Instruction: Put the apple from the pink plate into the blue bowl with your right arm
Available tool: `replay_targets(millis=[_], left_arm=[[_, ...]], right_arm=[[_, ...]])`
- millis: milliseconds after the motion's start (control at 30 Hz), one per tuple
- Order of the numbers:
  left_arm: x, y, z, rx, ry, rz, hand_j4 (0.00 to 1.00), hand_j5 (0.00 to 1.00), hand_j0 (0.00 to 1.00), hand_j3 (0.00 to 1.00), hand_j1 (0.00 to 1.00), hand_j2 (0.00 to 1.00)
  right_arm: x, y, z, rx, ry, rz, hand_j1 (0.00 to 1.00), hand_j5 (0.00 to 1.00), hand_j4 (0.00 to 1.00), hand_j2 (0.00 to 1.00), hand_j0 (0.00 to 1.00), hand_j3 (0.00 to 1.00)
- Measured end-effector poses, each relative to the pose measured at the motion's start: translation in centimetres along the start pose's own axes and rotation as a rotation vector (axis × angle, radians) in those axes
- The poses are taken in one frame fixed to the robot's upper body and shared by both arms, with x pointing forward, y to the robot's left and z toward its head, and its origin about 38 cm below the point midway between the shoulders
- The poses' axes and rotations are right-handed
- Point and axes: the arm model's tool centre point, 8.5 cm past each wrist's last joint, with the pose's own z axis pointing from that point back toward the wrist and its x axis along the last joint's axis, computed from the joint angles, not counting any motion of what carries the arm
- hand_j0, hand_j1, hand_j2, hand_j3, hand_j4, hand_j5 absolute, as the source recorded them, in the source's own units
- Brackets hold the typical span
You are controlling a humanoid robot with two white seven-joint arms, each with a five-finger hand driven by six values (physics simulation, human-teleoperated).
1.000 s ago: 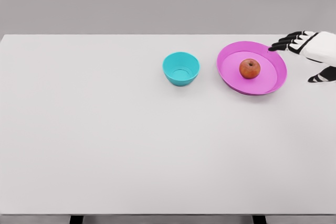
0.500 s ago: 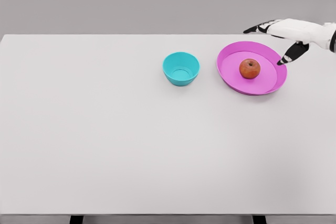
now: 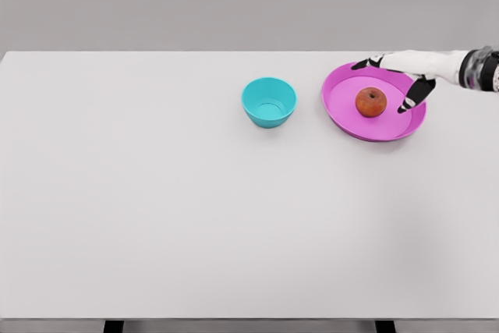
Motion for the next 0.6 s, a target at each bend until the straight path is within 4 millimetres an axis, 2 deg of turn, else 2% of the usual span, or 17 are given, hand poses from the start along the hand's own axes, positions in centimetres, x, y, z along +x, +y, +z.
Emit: replay_targets(millis=[300, 600], left_arm=[[0.0, 0.0, 0.0, 0.000, 0.000, 0.000, 1.00, 1.00, 1.00, 1.00, 1.00, 1.00], [0.0, 0.0, 0.0, 0.000, 0.000, 0.000, 1.00, 1.00, 1.00, 1.00, 1.00, 1.00]], right_arm=[[-0.3, 0.9, -1.8, 0.051, 0.025, -0.017, 1.00, 1.00, 1.00, 1.00, 1.00, 1.00], [-0.9, 1.7, -2.2, 0.073, 0.045, -0.035, 1.00, 1.00, 1.00, 1.00, 1.00, 1.00]])
